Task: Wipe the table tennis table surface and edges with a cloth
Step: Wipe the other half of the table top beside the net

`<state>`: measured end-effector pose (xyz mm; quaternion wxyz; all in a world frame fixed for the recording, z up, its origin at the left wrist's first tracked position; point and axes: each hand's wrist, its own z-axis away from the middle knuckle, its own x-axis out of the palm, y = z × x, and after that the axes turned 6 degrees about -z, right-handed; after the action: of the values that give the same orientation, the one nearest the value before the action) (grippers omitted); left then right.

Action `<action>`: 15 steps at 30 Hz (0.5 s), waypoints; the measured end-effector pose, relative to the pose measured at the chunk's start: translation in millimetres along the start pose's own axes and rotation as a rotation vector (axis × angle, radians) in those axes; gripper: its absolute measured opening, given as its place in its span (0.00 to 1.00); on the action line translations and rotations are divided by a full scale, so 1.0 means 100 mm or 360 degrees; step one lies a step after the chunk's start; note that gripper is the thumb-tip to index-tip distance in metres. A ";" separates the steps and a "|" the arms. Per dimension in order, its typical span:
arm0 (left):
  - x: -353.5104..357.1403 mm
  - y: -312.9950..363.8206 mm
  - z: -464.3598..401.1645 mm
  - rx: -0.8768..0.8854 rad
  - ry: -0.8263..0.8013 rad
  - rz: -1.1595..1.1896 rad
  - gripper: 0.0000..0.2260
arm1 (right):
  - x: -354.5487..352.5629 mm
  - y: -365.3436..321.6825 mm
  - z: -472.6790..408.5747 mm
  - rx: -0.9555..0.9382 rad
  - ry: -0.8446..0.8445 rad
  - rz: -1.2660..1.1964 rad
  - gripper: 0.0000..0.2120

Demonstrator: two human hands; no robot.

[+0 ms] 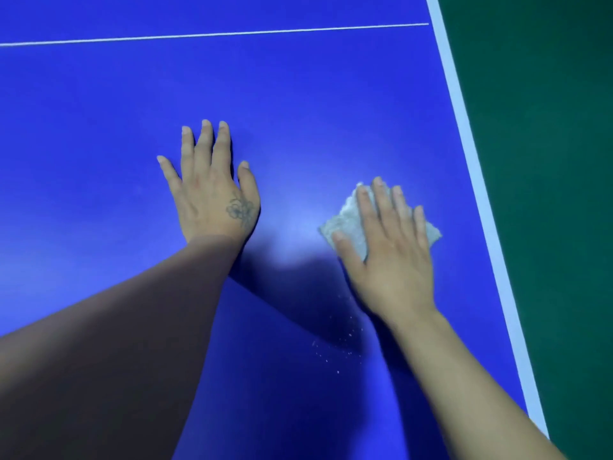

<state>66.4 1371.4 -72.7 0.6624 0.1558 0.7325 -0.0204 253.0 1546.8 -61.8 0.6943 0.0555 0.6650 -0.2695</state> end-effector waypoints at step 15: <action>-0.18 -0.16 0.03 0.0201 -0.0286 0.0038 0.27 | 0.40 -0.94 0.23 0.0010 0.0134 -0.0098 0.37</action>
<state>66.9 1351.7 -58.5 0.7145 0.2035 0.6655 -0.0724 230.0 1445.1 -71.1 0.6569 0.0486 0.6941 -0.2904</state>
